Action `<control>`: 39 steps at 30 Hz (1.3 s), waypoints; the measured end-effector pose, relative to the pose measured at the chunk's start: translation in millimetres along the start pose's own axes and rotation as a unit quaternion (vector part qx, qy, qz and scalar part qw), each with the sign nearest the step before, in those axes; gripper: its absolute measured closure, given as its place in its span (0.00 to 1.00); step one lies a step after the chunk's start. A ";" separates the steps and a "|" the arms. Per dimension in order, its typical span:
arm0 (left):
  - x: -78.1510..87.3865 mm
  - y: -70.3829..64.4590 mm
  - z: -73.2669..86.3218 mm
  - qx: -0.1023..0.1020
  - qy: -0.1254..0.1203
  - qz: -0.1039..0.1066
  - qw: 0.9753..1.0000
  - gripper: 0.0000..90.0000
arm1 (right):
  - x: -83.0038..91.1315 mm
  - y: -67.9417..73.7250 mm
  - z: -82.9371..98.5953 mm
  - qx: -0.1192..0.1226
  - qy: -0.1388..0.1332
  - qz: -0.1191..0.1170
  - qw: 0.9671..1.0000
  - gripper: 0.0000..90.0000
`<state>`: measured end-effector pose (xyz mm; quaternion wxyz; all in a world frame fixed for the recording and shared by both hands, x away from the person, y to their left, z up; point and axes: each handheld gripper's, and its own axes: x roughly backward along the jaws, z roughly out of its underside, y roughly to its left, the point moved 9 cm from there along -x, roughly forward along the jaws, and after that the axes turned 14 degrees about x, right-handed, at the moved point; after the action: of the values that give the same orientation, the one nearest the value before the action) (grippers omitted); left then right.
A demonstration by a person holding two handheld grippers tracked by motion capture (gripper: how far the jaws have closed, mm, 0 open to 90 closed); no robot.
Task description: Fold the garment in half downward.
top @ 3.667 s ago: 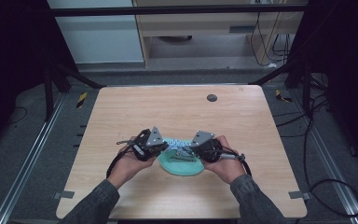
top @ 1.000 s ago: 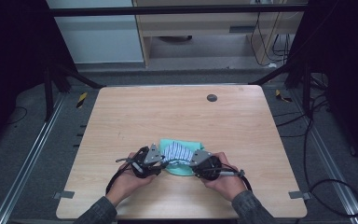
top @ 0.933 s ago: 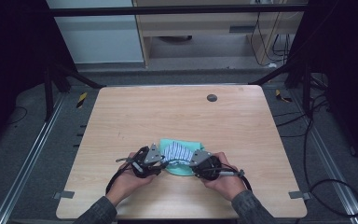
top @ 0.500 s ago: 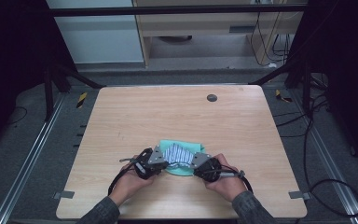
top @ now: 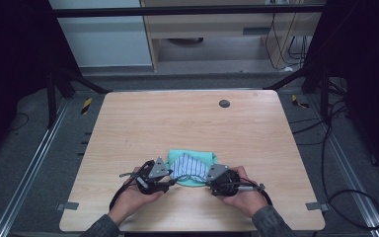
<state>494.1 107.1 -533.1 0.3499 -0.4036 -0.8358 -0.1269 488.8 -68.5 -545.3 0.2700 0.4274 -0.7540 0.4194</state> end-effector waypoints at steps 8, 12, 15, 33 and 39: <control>10.6 20.8 3.4 0.028 0.001 -0.038 0.999 0.35 | 14.4 -11.4 25.4 -0.049 0.003 0.040 0.998 0.29; 11.0 34.3 5.1 0.054 -0.001 -0.050 0.997 0.22 | 17.3 -22.8 41.5 -0.084 0.006 0.053 0.995 0.21; 10.2 47.4 8.6 0.068 0.006 -0.063 0.996 0.17 | 16.1 -32.8 55.3 -0.114 0.010 0.063 0.991 0.16; 7.2 132.5 25.5 0.146 0.011 -0.129 0.981 0.08 | 0.7 -96.4 116.6 -0.272 0.010 0.109 0.956 0.08; -3.7 146.0 30.1 0.181 0.004 -0.134 0.974 0.09 | -8.7 -103.8 124.4 -0.320 0.007 0.114 0.941 0.04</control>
<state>592.7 213.5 -567.6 0.4005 -0.2170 -0.8900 -0.0211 577.5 -201.7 -572.8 0.3477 0.2267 -0.8903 0.1874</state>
